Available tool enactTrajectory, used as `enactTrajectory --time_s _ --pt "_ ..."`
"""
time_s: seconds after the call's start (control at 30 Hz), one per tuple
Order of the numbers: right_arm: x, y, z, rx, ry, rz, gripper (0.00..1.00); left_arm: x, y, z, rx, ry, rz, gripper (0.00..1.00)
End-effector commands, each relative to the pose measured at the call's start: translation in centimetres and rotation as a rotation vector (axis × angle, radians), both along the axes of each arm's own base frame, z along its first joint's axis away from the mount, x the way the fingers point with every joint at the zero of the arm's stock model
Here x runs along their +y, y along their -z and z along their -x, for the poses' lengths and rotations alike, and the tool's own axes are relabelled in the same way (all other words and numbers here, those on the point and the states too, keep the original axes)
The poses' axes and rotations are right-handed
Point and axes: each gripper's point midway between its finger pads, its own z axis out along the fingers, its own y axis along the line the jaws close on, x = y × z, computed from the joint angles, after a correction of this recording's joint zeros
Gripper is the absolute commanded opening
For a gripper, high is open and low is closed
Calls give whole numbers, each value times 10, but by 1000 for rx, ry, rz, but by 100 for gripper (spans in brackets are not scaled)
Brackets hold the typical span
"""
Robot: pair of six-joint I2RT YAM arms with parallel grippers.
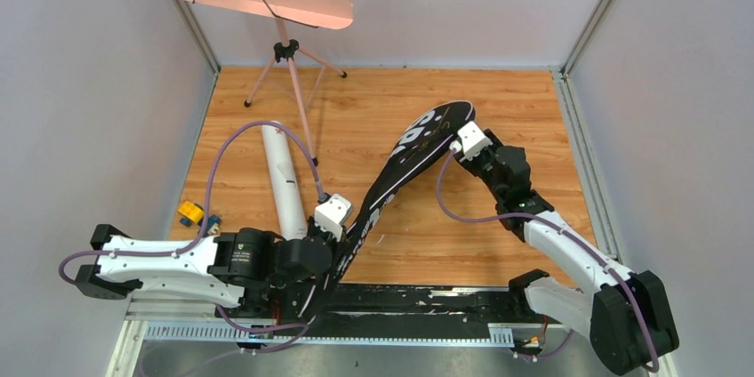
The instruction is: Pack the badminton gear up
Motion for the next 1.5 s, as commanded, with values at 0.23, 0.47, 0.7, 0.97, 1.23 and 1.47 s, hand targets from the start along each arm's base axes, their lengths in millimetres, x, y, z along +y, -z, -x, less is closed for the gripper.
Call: enactTrajectory --time_s 0.23,0.47,0.7,0.97,1.23,1.47 --pt "11 -22 -20 -133 -61 36 28 1 -47 -12 -56 -55 130 0" --pt "27 -20 -12 -117 -154 -3 0 3 -50 -14 -60 -61 134 0" --pt "47 -21 5 -70 -281 -69 0 4 -51 -15 -62 -69 145 0" --pt "24 -31 2 -113 -195 -86 5 12 -59 -17 -68 -88 163 0" --pt "15 -30 4 -134 -272 -149 51 21 -69 -19 -69 -106 173 0" --pt "15 -22 -8 -221 -320 -67 50 22 -70 -18 -72 -92 174 0"
